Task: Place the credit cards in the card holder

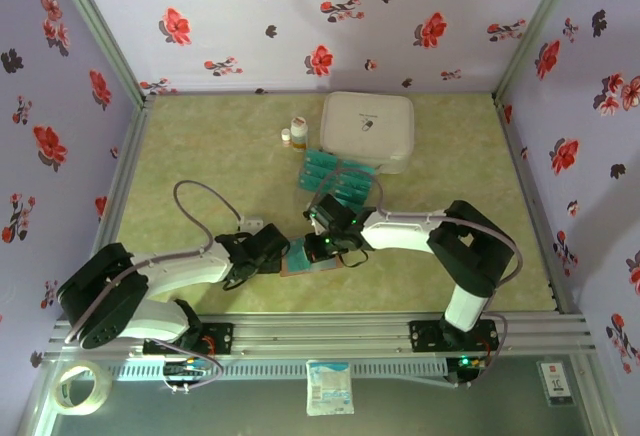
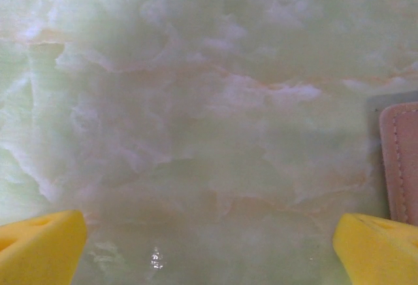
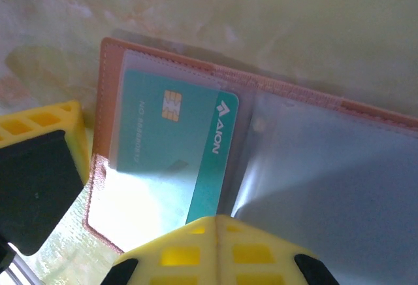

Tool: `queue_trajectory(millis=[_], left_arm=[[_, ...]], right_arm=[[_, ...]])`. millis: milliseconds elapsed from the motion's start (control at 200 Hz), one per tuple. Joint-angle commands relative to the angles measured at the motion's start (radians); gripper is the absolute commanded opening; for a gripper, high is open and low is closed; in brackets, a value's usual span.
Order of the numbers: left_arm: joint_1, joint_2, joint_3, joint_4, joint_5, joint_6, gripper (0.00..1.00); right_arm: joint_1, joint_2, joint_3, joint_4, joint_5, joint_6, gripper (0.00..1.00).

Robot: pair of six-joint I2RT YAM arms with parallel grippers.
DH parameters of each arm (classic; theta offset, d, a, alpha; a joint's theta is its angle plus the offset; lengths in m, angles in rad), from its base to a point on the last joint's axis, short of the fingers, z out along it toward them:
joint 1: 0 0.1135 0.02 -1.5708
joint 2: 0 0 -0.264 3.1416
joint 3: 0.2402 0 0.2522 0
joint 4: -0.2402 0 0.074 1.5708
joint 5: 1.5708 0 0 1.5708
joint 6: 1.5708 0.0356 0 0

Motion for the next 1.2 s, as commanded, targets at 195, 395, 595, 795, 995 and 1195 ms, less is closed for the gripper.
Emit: queue_trajectory(millis=[195, 395, 595, 795, 995, 1195], left_arm=[[0.006, 0.068, -0.009, 0.073, 0.044, 0.021, 1.0], [0.004, 0.076, -0.019, 0.093, 0.051, 0.02, 1.0], [0.005, 0.051, -0.019, 0.064, 0.042, 0.012, 1.0], [0.025, -0.032, -0.001, -0.093, -0.051, -0.078, 1.0], [0.065, -0.126, -0.009, -0.163, -0.091, -0.11, 1.0], [0.07, -0.212, -0.016, -0.164, -0.092, -0.069, 1.0]], right_arm=[[0.036, 0.046, 0.044, -0.023, -0.006, -0.018, 0.0], [0.048, 0.065, 0.058, -0.006, -0.025, 0.0, 0.0], [0.05, 0.051, 0.066, -0.02, -0.018, -0.005, 0.0], [0.045, -0.024, 0.069, -0.083, 0.034, -0.026, 0.0], [0.033, -0.083, 0.07, -0.113, 0.056, -0.029, 0.02], [0.012, -0.136, 0.043, -0.13, 0.083, -0.03, 0.15]])
